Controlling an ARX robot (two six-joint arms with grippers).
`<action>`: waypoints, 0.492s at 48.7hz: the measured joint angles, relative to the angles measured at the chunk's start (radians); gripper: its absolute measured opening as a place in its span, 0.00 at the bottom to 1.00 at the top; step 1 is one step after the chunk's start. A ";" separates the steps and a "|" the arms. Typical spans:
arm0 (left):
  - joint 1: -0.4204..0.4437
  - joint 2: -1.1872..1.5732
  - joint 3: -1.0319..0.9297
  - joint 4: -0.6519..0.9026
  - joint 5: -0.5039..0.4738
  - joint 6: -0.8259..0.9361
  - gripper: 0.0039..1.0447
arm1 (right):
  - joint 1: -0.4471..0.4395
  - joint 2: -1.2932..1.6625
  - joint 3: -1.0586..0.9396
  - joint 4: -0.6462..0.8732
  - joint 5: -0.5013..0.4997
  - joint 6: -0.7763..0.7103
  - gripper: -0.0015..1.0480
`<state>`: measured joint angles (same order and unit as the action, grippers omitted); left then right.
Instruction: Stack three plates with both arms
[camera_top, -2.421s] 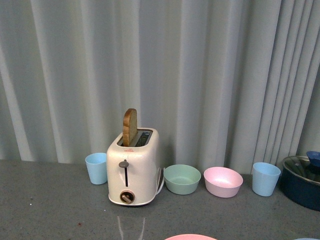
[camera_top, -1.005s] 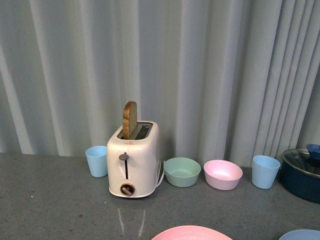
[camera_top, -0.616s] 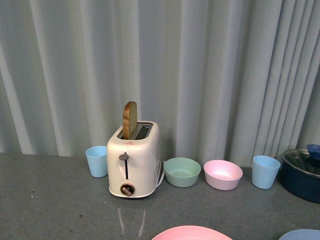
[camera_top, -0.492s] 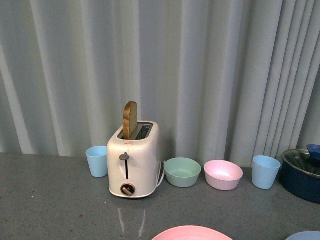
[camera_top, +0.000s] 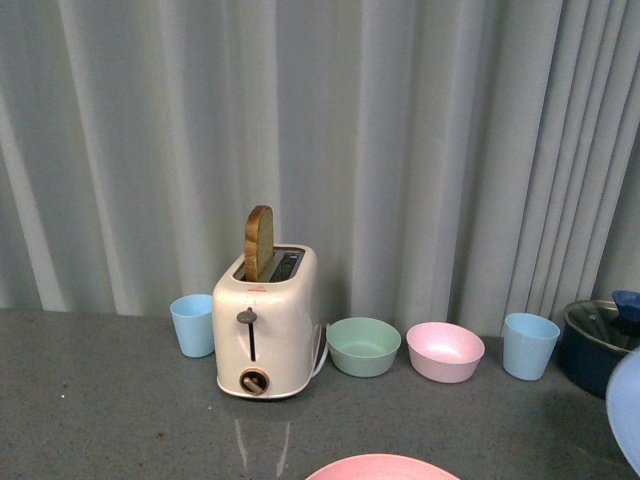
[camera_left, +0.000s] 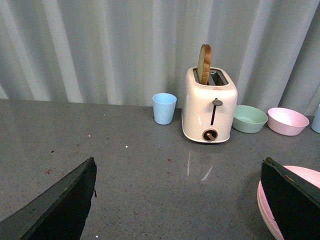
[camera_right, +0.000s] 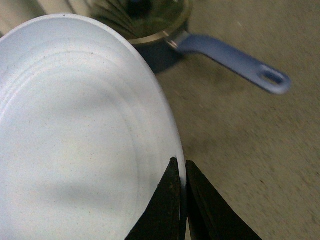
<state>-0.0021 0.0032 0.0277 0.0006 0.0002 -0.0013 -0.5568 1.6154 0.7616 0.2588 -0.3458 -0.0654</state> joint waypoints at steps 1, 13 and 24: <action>0.000 0.000 0.000 0.000 0.000 0.000 0.94 | 0.020 -0.020 -0.001 0.002 -0.003 0.009 0.03; 0.000 0.000 0.000 0.000 0.000 0.000 0.94 | 0.386 -0.072 -0.059 0.075 0.042 0.167 0.03; 0.000 0.000 0.000 0.000 0.000 0.000 0.94 | 0.611 0.093 -0.074 0.166 0.078 0.280 0.03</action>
<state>-0.0021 0.0032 0.0277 0.0006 0.0002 -0.0013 0.0540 1.7081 0.6872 0.4252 -0.2676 0.2142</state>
